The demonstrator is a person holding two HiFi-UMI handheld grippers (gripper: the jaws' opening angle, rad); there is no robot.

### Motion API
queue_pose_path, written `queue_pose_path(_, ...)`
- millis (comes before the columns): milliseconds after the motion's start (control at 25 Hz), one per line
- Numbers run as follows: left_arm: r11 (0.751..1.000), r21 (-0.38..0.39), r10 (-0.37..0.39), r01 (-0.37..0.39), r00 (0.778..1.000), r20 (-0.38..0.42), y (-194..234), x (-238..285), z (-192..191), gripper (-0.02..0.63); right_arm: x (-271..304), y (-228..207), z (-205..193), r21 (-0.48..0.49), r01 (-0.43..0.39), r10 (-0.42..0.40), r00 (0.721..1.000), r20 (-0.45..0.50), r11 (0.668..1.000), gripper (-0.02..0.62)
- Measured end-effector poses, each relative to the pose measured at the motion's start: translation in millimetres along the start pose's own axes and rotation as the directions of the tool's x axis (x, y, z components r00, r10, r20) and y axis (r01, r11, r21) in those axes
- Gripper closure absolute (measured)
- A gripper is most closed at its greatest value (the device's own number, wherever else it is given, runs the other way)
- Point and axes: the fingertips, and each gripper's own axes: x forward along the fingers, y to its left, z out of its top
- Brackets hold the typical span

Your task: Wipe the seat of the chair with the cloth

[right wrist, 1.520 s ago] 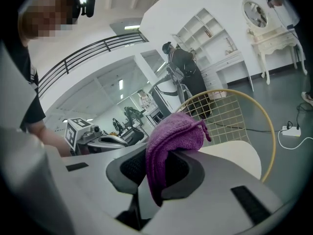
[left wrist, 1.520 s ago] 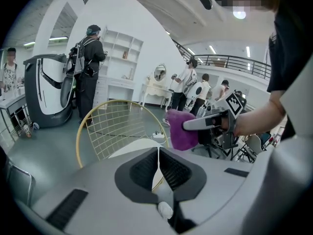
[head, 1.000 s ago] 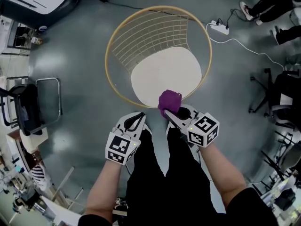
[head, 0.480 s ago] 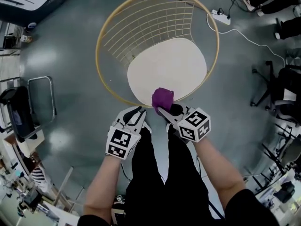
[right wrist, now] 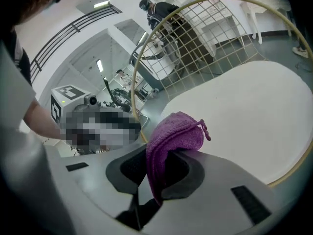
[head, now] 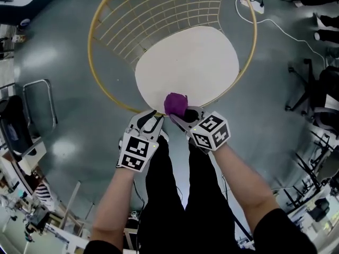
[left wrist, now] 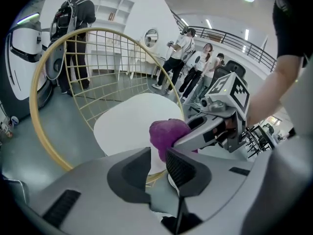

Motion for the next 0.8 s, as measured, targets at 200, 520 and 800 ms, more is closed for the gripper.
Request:
queue_pose_path(200,1.0,-0.001,0.004,-0.004,1.0,-0.014,2.4,16.1,-8.9,0.503,19.7,-3.9,-10.3,-0.015,-0.032,0.031,0.999,-0.035,0.999,0.525)
queue_pose_path(520,0.998,0.005,0.058,-0.057,0.996,-0.07,14.7,30.6,-22.9,0.503,38.6,-20.1,-22.5,-0.048,-0.033,0.028,0.993,-0.116,0.998,0.523)
queue_pose_path(800,0.991,0.041,0.131,-0.126,0.98,-0.147,23.5,44.1,-36.9,0.505,40.4,-30.8,-23.6,-0.039,-0.019,0.014,0.992,-0.125,0.999,0.523)
